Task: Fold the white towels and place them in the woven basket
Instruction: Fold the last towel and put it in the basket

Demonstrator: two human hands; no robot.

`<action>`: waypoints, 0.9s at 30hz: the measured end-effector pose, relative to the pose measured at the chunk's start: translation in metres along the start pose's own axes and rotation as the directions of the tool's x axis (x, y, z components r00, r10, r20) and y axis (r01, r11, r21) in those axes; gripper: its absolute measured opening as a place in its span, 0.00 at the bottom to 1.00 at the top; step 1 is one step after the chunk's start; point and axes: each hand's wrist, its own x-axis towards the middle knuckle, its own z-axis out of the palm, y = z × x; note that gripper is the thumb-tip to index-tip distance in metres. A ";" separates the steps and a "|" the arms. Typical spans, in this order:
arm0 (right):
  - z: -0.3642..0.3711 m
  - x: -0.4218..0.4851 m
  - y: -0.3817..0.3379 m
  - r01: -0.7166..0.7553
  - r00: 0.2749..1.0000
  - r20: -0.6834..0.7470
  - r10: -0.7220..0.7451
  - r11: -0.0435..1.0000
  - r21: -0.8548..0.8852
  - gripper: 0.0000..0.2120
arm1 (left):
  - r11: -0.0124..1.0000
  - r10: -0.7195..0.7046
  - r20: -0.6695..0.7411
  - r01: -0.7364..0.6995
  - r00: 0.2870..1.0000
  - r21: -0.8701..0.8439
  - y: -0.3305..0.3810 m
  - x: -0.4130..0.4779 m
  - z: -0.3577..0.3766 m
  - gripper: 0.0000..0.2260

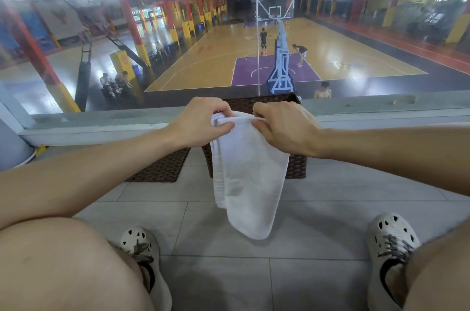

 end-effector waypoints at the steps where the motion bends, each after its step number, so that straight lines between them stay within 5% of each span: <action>1: -0.001 0.000 -0.001 -0.015 1.000 0.003 0.015 1.000 -0.007 0.11 | 1.000 -0.017 -0.008 0.017 1.000 -0.003 0.000 0.001 -0.001 0.05; 9: -0.024 0.010 -0.006 -0.039 0.987 0.145 0.070 0.977 -0.207 0.17 | 0.992 -0.093 0.028 0.095 0.995 -0.081 0.004 0.002 -0.004 0.08; 11: -0.025 0.010 -0.006 -0.024 0.993 0.110 0.051 0.972 -0.235 0.26 | 0.989 -0.081 0.067 0.088 0.994 -0.115 0.010 0.002 -0.005 0.08; 14: -0.020 0.012 -0.013 -0.010 0.991 0.132 0.012 1.000 -0.018 0.41 | 0.988 0.000 0.144 0.022 0.990 -0.155 0.025 0.002 -0.005 0.14; 18: -0.006 0.021 -0.023 -0.059 0.980 0.197 0.030 0.988 0.142 0.15 | 0.993 0.016 0.106 -0.004 0.994 -0.119 0.034 -0.001 -0.011 0.18; 21: -0.011 0.027 -0.031 0.017 0.988 0.148 -0.034 0.993 0.116 0.11 | 0.943 -0.092 0.106 0.121 0.990 -0.309 0.015 -0.015 -0.015 0.25; 24: -0.015 0.027 -0.032 0.084 0.992 0.088 -0.096 0.988 0.130 0.09 | 0.839 -0.142 0.345 0.298 0.928 -0.456 -0.009 -0.032 0.001 0.33; 27: -0.008 0.022 -0.026 0.099 0.990 0.080 -0.115 0.978 0.183 0.11 | 0.874 -0.129 0.536 0.351 0.834 -0.335 -0.029 -0.054 0.043 0.28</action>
